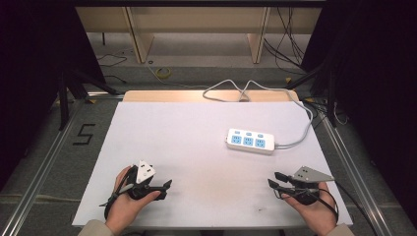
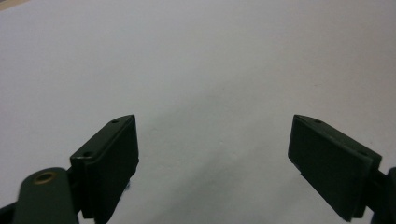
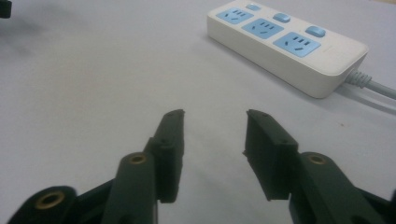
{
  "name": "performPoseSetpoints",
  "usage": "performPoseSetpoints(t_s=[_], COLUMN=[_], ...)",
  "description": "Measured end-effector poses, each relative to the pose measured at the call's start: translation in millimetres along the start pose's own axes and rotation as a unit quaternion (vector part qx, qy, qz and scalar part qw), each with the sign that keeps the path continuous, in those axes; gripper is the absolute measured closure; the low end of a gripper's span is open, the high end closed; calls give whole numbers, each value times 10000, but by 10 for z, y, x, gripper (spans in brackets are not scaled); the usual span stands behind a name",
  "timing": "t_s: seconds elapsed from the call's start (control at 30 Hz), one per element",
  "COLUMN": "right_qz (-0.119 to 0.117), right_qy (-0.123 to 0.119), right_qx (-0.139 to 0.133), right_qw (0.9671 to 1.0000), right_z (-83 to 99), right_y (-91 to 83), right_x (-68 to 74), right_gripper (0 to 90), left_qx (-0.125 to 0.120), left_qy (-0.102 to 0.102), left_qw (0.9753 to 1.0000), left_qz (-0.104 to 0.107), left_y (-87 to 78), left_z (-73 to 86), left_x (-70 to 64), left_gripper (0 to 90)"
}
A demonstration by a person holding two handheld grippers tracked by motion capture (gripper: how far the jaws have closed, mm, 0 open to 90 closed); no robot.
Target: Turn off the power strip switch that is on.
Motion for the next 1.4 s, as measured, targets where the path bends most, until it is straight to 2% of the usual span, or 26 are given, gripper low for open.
performPoseSetpoints(t_s=[0.1, 0.17, 0.37, 0.53, 0.83, 1.4], right_qz=[8, 58, 132, 168, 304, 357], right_qy=[-14, -144, -298, -346, -296, -301], right_qx=[82, 144, 331, 467, 542, 722], right_qw=[10000, 9998, 9989, 9982, 9976, 9963], right_z=[8, 15, 17, -9, -115, -248], right_y=[-3, -5, -3, 14, 47, 127], right_x=[11, 17, 31, 25, -27, -84], right_gripper=[696, 743, 894, 900, 900, 900], left_qx=[-1, 22, 27, 28, 27, 60], left_qy=[46, 47, 28, -1, -21, 29], left_qw=[10000, 10000, 10000, 10000, 10000, 10000], left_qz=[-16, -7, -28, -39, -53, -59], left_y=[4, 7, 16, 20, 29, 52], left_z=[-4, 3, 0, 2, 3, -12], left_x=[1, -7, -5, -1, 0, -18], left_gripper=[158, 158, 159, 161, 162, 163])
Point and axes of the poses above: each handheld gripper's, and its own axes: y roughly forward along the jaws, z roughly out of its underside, x roughly to its left, the point moved 4 cm from there along y, roughly forward along the jaws, and after that the axes turned 5 degrees about z, right-handed, at the moved point
